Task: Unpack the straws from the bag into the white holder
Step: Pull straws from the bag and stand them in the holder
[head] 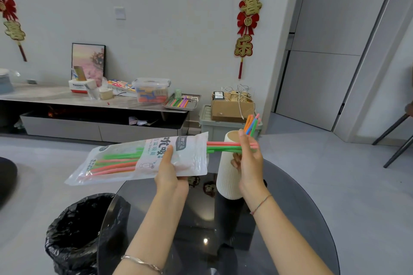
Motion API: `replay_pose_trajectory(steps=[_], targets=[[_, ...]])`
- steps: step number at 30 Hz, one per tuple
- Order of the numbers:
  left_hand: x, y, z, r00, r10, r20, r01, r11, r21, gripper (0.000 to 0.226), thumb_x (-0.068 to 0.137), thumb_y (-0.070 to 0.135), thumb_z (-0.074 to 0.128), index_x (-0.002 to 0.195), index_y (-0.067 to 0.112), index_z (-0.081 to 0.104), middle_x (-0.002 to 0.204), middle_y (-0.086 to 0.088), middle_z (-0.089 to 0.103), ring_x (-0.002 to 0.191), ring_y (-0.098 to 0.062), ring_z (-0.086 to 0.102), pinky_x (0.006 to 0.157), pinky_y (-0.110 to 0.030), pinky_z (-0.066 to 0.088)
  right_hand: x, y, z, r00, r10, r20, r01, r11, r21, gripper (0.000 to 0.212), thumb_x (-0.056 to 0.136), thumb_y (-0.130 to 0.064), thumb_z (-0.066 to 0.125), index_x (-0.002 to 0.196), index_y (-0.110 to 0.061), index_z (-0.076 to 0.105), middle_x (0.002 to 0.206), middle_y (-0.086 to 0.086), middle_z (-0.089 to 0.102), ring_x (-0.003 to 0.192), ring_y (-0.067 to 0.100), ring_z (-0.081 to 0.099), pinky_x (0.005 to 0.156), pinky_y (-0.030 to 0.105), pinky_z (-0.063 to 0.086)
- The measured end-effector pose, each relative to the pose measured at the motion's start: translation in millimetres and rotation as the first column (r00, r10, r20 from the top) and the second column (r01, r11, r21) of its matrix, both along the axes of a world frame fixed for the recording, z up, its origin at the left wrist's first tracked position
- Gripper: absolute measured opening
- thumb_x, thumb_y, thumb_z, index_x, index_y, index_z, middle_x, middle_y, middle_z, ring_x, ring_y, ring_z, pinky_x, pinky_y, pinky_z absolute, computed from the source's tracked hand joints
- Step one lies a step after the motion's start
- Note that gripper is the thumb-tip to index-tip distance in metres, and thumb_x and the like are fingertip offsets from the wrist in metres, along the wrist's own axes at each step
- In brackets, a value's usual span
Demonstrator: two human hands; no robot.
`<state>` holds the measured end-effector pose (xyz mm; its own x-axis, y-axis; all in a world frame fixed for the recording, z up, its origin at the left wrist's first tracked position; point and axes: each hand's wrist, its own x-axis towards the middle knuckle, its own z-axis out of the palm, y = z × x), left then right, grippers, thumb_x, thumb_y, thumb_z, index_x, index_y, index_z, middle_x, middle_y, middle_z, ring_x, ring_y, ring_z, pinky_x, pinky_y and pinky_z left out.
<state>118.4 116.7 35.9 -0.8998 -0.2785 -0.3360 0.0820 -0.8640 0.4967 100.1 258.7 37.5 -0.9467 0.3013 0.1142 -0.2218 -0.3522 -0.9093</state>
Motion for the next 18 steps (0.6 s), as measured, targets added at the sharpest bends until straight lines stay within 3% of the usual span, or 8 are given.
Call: replay_pose_trajectory(steps=[2, 5, 7, 11, 15, 18], targets=[[1, 4, -2, 1.000, -0.011, 0.011, 0.011, 1.000, 0.028, 0.037, 0.086, 0.016, 0.066, 0.119, 0.020, 0.050, 0.097, -0.003, 0.069, 0.079, -0.018, 0.067, 0.066, -0.039, 0.055, 2, -9, 0, 0.997, 0.078, 0.002, -0.076, 0.983, -0.165, 0.030, 0.082, -0.040, 0.063, 0.109, -0.027, 0.059, 0.085, -0.003, 0.057, 0.077, 0.010, 0.053, 0.063, 0.022, 0.043], [2, 13, -2, 1.000, -0.007, 0.022, 0.006, 0.998, 0.058, 0.034, 0.087, 0.014, 0.065, 0.116, 0.021, 0.047, 0.101, -0.004, 0.067, 0.078, -0.019, 0.066, 0.071, -0.040, 0.054, 3, -19, -1, 0.990, 0.126, -0.063, -0.137, 0.967, -0.215, 0.029, 0.083, -0.035, 0.063, 0.109, -0.024, 0.061, 0.102, -0.001, 0.060, 0.098, 0.014, 0.057, 0.077, 0.028, 0.047], [4, 18, -1, 0.999, -0.031, 0.019, 0.030, 0.998, 0.058, 0.034, 0.088, 0.014, 0.064, 0.117, 0.020, 0.047, 0.106, -0.006, 0.065, 0.080, -0.020, 0.065, 0.070, -0.040, 0.053, 5, -23, -1, 0.984, 0.163, -0.075, -0.174, 0.966, -0.193, 0.014, 0.088, -0.031, 0.059, 0.097, -0.025, 0.068, 0.102, -0.003, 0.067, 0.098, 0.013, 0.061, 0.084, 0.029, 0.048], [6, 19, 2, 0.998, -0.049, 0.026, 0.046, 0.996, 0.077, 0.045, 0.088, 0.014, 0.063, 0.130, 0.018, 0.047, 0.113, -0.008, 0.065, 0.081, -0.021, 0.065, 0.060, -0.038, 0.052, 5, -15, 3, 0.989, 0.114, -0.096, -0.130, 0.975, -0.182, 0.034, 0.097, -0.031, 0.044, 0.081, -0.012, 0.067, 0.093, -0.002, 0.075, 0.098, 0.016, 0.066, 0.091, 0.031, 0.048], [6, 15, 8, 0.999, -0.030, 0.028, 0.028, 0.996, 0.088, 0.048, 0.089, 0.013, 0.063, 0.134, 0.019, 0.046, 0.122, -0.008, 0.065, 0.095, -0.023, 0.064, 0.070, -0.039, 0.053, 3, -1, 14, 0.989, 0.057, -0.136, -0.093, 0.956, -0.279, 0.031, 0.094, -0.031, 0.050, 0.074, -0.015, 0.068, 0.091, 0.002, 0.074, 0.095, 0.018, 0.067, 0.092, 0.033, 0.050], [7, 21, 10, 0.997, -0.073, 0.022, 0.071, 0.992, 0.102, 0.045, 0.089, 0.015, 0.063, 0.132, 0.017, 0.049, 0.109, -0.007, 0.068, 0.086, -0.022, 0.066, 0.066, -0.039, 0.053, 1, -9, 16, 0.990, 0.093, -0.106, -0.116, 0.963, -0.241, 0.028, 0.093, -0.029, 0.054, 0.068, -0.017, 0.062, 0.091, 0.002, 0.073, 0.092, 0.015, 0.067, 0.090, 0.030, 0.049]])
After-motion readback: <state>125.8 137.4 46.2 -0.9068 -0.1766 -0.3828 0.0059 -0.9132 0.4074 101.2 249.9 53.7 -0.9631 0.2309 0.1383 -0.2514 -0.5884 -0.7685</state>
